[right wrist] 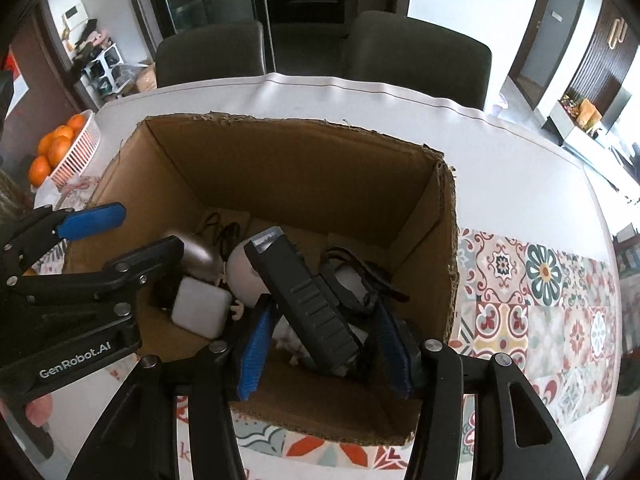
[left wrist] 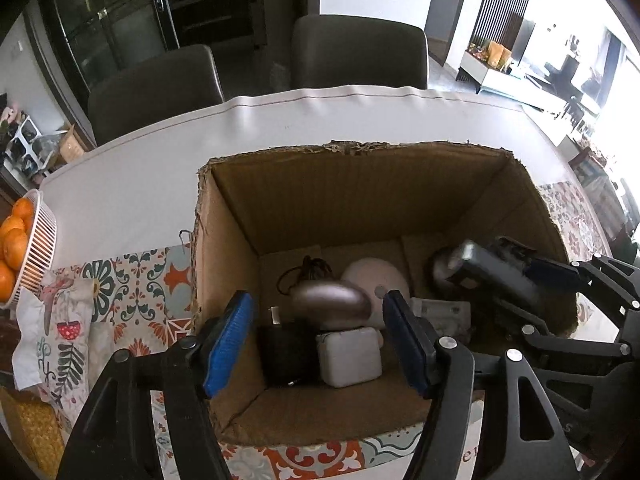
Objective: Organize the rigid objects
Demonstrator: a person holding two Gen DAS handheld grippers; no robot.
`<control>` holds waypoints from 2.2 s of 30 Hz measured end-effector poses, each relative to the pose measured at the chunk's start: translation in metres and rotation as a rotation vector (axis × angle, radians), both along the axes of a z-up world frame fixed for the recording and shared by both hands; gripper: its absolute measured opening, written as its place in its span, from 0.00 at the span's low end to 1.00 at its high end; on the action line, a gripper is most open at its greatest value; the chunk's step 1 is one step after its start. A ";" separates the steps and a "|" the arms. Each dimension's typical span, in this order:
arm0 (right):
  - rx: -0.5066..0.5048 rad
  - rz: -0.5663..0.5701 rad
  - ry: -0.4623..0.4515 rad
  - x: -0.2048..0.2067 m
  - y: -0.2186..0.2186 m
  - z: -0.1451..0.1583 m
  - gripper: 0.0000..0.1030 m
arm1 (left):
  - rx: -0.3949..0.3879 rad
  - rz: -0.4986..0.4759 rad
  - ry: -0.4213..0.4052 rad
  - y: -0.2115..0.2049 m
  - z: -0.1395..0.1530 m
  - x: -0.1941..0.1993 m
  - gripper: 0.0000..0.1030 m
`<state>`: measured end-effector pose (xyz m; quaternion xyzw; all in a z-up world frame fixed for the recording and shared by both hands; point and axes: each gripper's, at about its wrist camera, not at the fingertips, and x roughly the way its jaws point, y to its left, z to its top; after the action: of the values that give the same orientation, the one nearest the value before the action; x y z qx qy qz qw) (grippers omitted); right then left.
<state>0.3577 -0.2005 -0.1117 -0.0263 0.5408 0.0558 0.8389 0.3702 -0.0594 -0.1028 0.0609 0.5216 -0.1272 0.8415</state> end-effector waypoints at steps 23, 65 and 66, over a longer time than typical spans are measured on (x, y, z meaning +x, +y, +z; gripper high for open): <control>0.074 -0.189 -0.297 -0.092 -0.012 0.092 0.59 | -0.005 0.099 -0.323 0.025 0.100 -0.102 0.80; -0.006 -0.219 -0.672 -0.246 0.000 0.190 0.89 | -0.038 0.167 -0.642 0.044 0.180 -0.253 1.00; -0.004 -0.217 -0.675 -0.247 0.001 0.191 0.89 | -0.036 0.169 -0.644 0.044 0.181 -0.253 1.00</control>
<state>0.1109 -0.2000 0.0792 0.0128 0.2327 -0.0464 0.9714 0.1168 -0.0153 0.0785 0.0397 0.2296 -0.0402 0.9716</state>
